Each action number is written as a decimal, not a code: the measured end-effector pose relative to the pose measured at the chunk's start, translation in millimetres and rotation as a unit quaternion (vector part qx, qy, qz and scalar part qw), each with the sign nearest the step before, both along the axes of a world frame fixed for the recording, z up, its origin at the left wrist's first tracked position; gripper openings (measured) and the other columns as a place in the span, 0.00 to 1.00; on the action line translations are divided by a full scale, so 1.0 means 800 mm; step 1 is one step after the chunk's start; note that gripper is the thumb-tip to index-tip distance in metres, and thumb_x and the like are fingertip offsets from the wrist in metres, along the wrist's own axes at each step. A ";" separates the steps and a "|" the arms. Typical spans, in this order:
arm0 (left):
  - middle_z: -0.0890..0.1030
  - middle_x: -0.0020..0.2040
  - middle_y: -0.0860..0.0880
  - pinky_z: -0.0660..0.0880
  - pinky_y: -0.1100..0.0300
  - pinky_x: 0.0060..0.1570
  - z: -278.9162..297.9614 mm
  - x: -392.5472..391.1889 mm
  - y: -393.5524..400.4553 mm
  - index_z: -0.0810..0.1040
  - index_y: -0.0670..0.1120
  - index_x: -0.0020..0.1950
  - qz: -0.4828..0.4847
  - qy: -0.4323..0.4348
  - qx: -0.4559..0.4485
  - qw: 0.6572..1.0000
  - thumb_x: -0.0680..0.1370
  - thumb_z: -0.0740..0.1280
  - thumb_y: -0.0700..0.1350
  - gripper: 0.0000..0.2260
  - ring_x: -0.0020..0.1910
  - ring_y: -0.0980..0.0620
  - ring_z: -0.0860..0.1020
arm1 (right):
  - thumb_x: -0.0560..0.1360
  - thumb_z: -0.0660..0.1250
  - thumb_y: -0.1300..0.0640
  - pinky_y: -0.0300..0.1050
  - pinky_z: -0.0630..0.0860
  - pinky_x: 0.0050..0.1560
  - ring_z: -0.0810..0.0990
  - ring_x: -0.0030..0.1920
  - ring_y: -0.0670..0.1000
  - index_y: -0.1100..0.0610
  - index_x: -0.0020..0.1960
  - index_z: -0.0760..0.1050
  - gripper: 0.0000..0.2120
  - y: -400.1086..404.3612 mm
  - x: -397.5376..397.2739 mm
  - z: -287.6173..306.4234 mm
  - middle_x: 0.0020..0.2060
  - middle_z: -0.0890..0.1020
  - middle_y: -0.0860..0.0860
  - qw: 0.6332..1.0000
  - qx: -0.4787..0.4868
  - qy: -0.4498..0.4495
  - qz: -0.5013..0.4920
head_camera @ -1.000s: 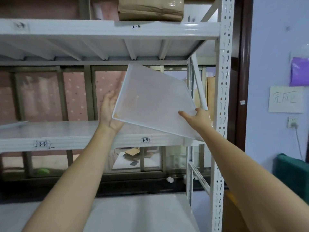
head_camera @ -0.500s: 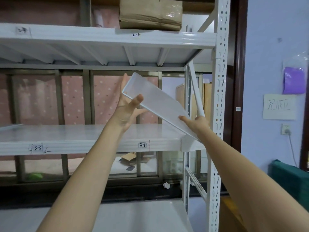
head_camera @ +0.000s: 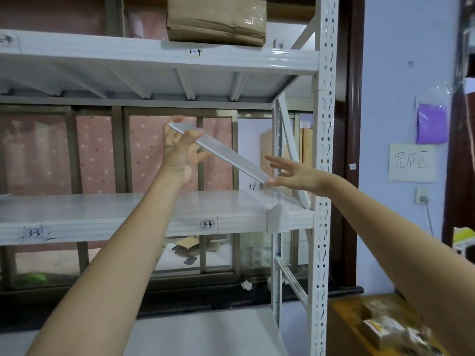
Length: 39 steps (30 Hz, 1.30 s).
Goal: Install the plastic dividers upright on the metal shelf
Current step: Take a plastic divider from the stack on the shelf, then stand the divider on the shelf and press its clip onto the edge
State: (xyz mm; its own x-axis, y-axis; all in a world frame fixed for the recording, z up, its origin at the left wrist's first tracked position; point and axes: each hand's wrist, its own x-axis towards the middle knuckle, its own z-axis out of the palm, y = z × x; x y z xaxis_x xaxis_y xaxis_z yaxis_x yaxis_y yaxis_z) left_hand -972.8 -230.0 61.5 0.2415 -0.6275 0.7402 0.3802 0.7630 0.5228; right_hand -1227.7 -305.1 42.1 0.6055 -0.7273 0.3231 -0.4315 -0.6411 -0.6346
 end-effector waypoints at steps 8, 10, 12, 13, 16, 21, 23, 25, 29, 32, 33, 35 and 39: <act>0.73 0.52 0.46 0.79 0.55 0.32 0.052 -0.025 -0.006 0.69 0.51 0.55 0.036 -0.106 0.047 0.993 0.56 0.75 0.48 0.30 0.47 0.45 0.78 | 0.64 0.75 0.42 0.52 0.55 0.73 0.53 0.77 0.54 0.35 0.76 0.46 0.50 -0.002 0.033 -0.004 0.78 0.50 0.45 0.995 -0.035 0.064 0.072; 0.73 0.55 0.46 0.79 0.54 0.34 0.067 -0.032 -0.009 0.70 0.52 0.55 0.048 -0.155 0.049 0.986 0.59 0.75 0.48 0.28 0.51 0.43 0.78 | 0.70 0.75 0.50 0.50 0.58 0.71 0.54 0.76 0.55 0.35 0.76 0.46 0.47 -0.008 0.040 -0.012 0.78 0.49 0.45 0.996 -0.033 0.021 0.077; 0.72 0.59 0.44 0.80 0.52 0.36 0.078 -0.037 -0.016 0.70 0.53 0.57 0.048 -0.191 0.055 0.979 0.58 0.75 0.51 0.29 0.55 0.39 0.77 | 0.70 0.75 0.51 0.48 0.60 0.70 0.55 0.76 0.54 0.34 0.75 0.47 0.47 -0.014 0.042 -0.017 0.77 0.51 0.45 0.996 -0.035 -0.021 0.074; 0.71 0.60 0.44 0.80 0.51 0.37 0.082 -0.040 -0.020 0.69 0.53 0.58 0.047 -0.206 0.059 0.976 0.57 0.75 0.52 0.31 0.56 0.39 0.77 | 0.68 0.75 0.49 0.47 0.59 0.70 0.55 0.76 0.52 0.34 0.75 0.47 0.48 -0.016 0.043 -0.019 0.77 0.51 0.43 0.996 -0.042 -0.031 0.072; 0.74 0.58 0.47 0.80 0.50 0.38 0.090 -0.049 -0.035 0.69 0.53 0.61 0.039 -0.243 0.064 0.967 0.58 0.75 0.52 0.33 0.58 0.38 0.76 | 0.64 0.74 0.44 0.48 0.59 0.73 0.54 0.76 0.48 0.32 0.75 0.48 0.48 -0.025 0.042 -0.022 0.77 0.51 0.39 0.995 -0.055 -0.043 0.071; 0.70 0.67 0.45 0.80 0.51 0.38 0.109 -0.061 -0.063 0.66 0.54 0.69 0.036 -0.280 0.077 0.956 0.68 0.72 0.48 0.31 0.63 0.37 0.73 | 0.71 0.74 0.58 0.47 0.64 0.70 0.61 0.74 0.51 0.24 0.62 0.55 0.39 -0.032 0.031 -0.018 0.76 0.56 0.46 0.992 -0.020 -0.105 0.071; 0.68 0.69 0.44 0.80 0.52 0.38 0.119 -0.068 -0.072 0.65 0.55 0.70 0.043 -0.299 0.081 0.950 0.68 0.73 0.49 0.33 0.62 0.36 0.73 | 0.68 0.76 0.55 0.53 0.65 0.71 0.64 0.73 0.52 0.23 0.63 0.57 0.40 -0.036 0.032 -0.015 0.76 0.58 0.47 0.990 -0.010 -0.121 0.077; 0.67 0.70 0.43 0.80 0.53 0.37 0.127 -0.076 -0.080 0.64 0.55 0.71 0.067 -0.320 0.081 0.941 0.70 0.73 0.49 0.32 0.61 0.35 0.73 | 0.64 0.77 0.49 0.56 0.66 0.71 0.63 0.74 0.50 0.25 0.67 0.57 0.42 -0.044 0.032 -0.013 0.76 0.59 0.46 0.988 -0.013 -0.132 0.081; 0.64 0.73 0.42 0.80 0.55 0.36 0.138 -0.090 -0.101 0.60 0.54 0.75 0.119 -0.357 0.072 0.924 0.75 0.70 0.50 0.31 0.61 0.36 0.72 | 0.66 0.75 0.51 0.43 0.75 0.58 0.71 0.64 0.37 0.31 0.72 0.54 0.44 -0.067 0.025 -0.011 0.76 0.59 0.47 0.985 -0.014 -0.144 0.092; 0.62 0.74 0.43 0.80 0.56 0.36 0.139 -0.100 -0.119 0.59 0.54 0.76 0.142 -0.366 0.072 0.917 0.76 0.69 0.51 0.31 0.58 0.39 0.72 | 0.72 0.73 0.57 0.35 0.75 0.47 0.72 0.47 0.24 0.35 0.75 0.51 0.43 -0.086 0.019 -0.009 0.77 0.56 0.48 0.985 -0.014 -0.150 0.078; 0.62 0.74 0.43 0.80 0.56 0.36 0.140 -0.103 -0.125 0.59 0.54 0.75 0.147 -0.366 0.073 0.916 0.76 0.69 0.51 0.31 0.58 0.39 0.72 | 0.72 0.73 0.57 0.35 0.75 0.46 0.72 0.47 0.25 0.35 0.75 0.50 0.43 -0.091 0.017 -0.008 0.77 0.56 0.49 0.985 -0.014 -0.152 0.079; 0.61 0.74 0.43 0.81 0.54 0.37 0.141 -0.111 -0.137 0.61 0.55 0.74 0.157 -0.366 0.078 0.914 0.76 0.68 0.52 0.29 0.56 0.40 0.73 | 0.72 0.73 0.56 0.35 0.74 0.45 0.72 0.50 0.31 0.35 0.75 0.47 0.45 -0.097 0.015 -0.004 0.77 0.55 0.52 0.985 -0.010 -0.155 0.082; 0.63 0.73 0.44 0.80 0.53 0.38 0.144 -0.125 -0.158 0.66 0.57 0.70 0.180 -0.359 0.093 0.911 0.76 0.67 0.54 0.24 0.52 0.43 0.76 | 0.73 0.72 0.57 0.38 0.76 0.47 0.71 0.48 0.33 0.33 0.75 0.45 0.46 -0.112 0.012 0.000 0.77 0.55 0.54 0.984 -0.013 -0.159 0.084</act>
State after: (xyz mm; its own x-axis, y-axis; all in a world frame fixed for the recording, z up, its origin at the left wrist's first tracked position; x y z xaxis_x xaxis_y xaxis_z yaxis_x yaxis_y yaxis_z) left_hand -1072.8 -356.0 176.7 -0.0480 -0.7345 0.6769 -0.3678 0.6431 0.6717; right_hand -1218.0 -395.0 42.4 0.5825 -0.6139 0.5328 -0.1004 -0.7048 -0.7023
